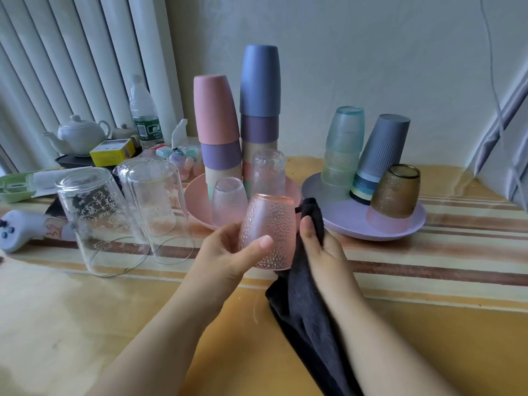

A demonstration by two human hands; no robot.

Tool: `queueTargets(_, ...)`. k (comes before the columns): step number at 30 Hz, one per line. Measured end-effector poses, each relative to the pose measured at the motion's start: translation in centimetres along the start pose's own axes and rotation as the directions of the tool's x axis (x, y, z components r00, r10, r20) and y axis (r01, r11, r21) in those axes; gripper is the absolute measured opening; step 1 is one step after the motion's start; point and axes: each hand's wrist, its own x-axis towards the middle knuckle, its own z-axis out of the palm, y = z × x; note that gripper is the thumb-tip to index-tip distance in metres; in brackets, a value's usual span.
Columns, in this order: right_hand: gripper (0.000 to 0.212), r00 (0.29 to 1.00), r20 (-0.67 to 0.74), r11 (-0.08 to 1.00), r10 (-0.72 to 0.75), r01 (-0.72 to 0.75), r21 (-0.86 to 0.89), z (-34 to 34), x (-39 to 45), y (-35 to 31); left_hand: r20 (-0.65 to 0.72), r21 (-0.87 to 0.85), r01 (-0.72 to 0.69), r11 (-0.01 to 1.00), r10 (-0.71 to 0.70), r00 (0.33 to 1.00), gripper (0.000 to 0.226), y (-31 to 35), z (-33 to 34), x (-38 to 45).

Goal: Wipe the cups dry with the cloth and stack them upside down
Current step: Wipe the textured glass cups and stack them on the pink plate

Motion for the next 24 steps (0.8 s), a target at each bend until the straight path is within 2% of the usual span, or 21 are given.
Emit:
queueTargets(3, 0.036, 0.998, -0.059, 0.999, 0.001, -0.003, -0.039, -0.1, 0.3, 0.4, -0.155, 0.123, 0.000, 0.992, 0.019, 0.988, 0.057, 0.2, -0.2, -0.2)
queueTargets(6, 0.027, 0.997, -0.079, 1.000, 0.003, -0.002, 0.004, -0.4, 0.6, 0.1, -0.376, 0.324, 0.068, 0.943, 0.063, 0.925, 0.048, 0.6, -0.2, 0.2)
queueTargets(8, 0.021, 0.996, -0.073, 0.995, 0.048, -0.042, 0.086, -0.6, 0.6, -0.2, -0.447, 0.402, 0.092, 0.911, 0.107, 0.888, 0.052, 1.2, -0.1, 0.7)
queueTargets(11, 0.022, 0.999, -0.029, 0.992, 0.040, -0.036, 0.119, -0.7, 0.3, -0.3, -0.450, 0.478, 0.049, 0.877, 0.197, 0.871, 0.059, 2.8, -0.1, 2.0)
queueTargets(15, 0.020, 0.999, -0.041, 0.998, 0.008, -0.005, 0.057, -0.5, 0.2, 0.1, -0.419, 0.660, 0.076, 0.747, 0.282, 0.863, 0.058, 5.0, -0.7, 5.0)
queueTargets(18, 0.020, 0.998, -0.067, 0.998, 0.023, -0.019, 0.063, -0.4, 0.4, 0.4, -0.422, 0.717, 0.146, 0.682, 0.257, 0.869, 0.068, 5.5, -0.9, 7.3)
queueTargets(21, 0.022, 0.997, -0.067, 0.999, 0.024, -0.021, 0.042, -0.3, 0.4, 0.7, -0.431, 0.727, 0.201, 0.657, 0.209, 0.878, 0.055, 4.7, -1.1, 8.8)
queueTargets(24, 0.023, 0.996, -0.077, 0.999, 0.033, -0.031, 0.038, -0.2, 0.5, 0.7, -0.462, 0.686, 0.238, 0.688, 0.159, 0.872, 0.054, 3.4, -1.4, 9.8)
